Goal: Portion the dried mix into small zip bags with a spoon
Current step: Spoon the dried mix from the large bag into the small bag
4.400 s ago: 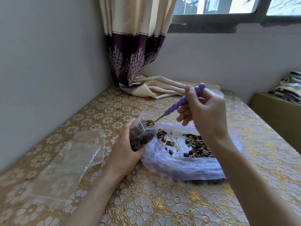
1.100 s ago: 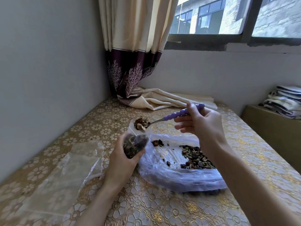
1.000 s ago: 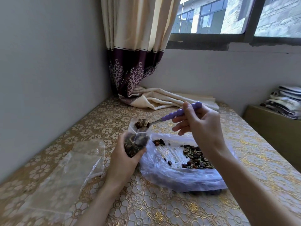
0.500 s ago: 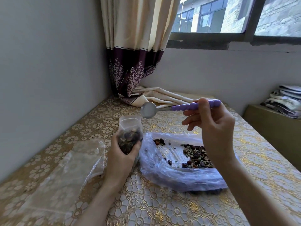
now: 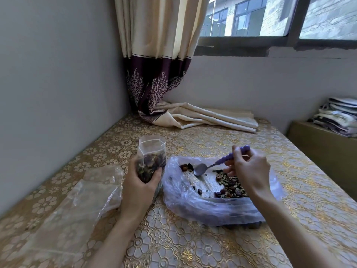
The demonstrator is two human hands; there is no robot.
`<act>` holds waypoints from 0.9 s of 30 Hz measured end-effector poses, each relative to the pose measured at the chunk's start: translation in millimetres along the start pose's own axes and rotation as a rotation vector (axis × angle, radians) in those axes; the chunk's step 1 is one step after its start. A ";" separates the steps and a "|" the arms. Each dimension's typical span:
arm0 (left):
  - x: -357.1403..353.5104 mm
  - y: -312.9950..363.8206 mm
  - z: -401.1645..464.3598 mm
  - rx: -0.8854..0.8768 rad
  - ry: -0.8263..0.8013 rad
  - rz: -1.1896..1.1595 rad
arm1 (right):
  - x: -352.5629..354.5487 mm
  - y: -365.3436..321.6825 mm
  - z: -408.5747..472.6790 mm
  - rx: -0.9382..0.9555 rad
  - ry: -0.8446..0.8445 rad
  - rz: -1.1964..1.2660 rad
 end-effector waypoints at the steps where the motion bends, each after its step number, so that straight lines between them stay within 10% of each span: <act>1: -0.3 0.4 -0.1 -0.006 -0.001 0.002 | -1.4 1.4 0.4 -0.009 0.002 -0.004; 27: -7.7 8.7 -4.7 -0.074 -0.105 -0.020 | -11.1 39.8 -3.5 -0.527 -0.045 0.359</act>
Point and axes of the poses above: each hand's wrist, its own z-axis towards the middle knuckle, its own x-axis out of the back of the hand, y = z × x, the point moved 6 cm from there along z, towards the middle knuckle, and after that the axes turned 1 degree about x, right-handed, at the moved point
